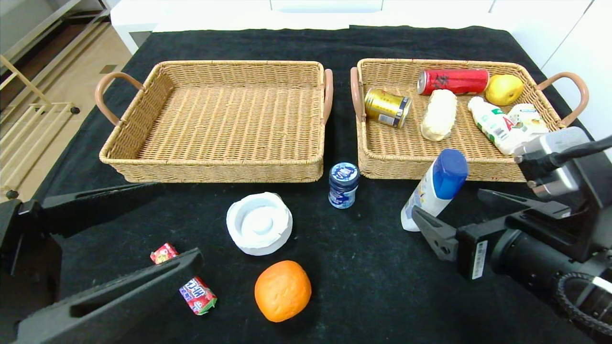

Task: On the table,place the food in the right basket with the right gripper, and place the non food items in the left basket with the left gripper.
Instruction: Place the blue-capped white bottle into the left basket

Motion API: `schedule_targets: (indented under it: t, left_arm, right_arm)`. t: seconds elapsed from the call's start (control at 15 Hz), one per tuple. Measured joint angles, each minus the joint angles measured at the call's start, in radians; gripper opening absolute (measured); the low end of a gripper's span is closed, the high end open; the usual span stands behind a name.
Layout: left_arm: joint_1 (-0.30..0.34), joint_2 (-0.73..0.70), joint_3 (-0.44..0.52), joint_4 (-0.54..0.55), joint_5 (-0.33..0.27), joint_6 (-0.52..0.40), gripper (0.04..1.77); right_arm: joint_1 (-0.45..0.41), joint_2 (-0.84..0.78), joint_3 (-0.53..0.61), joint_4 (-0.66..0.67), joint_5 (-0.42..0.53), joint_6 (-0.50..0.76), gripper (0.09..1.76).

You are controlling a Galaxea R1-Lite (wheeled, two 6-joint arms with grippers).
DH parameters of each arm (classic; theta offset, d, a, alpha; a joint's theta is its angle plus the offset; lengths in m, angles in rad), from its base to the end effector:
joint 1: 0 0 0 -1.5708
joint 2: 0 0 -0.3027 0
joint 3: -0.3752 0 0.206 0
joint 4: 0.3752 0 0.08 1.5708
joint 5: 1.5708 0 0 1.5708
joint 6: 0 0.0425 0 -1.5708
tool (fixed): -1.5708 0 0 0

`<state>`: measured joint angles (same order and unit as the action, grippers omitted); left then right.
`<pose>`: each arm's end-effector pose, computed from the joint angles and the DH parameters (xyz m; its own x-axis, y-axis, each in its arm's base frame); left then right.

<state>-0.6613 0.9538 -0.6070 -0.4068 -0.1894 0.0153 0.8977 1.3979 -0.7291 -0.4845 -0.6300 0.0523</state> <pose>0.1153 -0.0998 0.2600 0.6581 -0.7507 0.0589 0.7507 0.6602 0.0266 0.1801 0.1857 0.2176 0.9559 0.2538 -0.1481 -0.2644 0.9628 -0.0564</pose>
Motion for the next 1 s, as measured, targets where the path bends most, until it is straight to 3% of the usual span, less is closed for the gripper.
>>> schedule_targets:
  t: [0.33, 0.93, 1.0]
  left_arm:
    - [0.0, -0.003, -0.001, 0.0, 0.0, 0.0, 1.72]
    - [0.0, -0.005, -0.001, 0.0, 0.0, 0.0, 1.72]
    - [0.0, -0.005, -0.001, 0.0, 0.0, 0.0, 1.72]
  right_arm:
    - [-0.021, 0.096, -0.022, -0.087, -0.048, 0.005, 1.7]
    - [-0.101, 0.163, -0.061, -0.17, -0.048, 0.009, 1.7]
    - [-0.102, 0.169, -0.063, -0.174, -0.048, 0.009, 1.56]
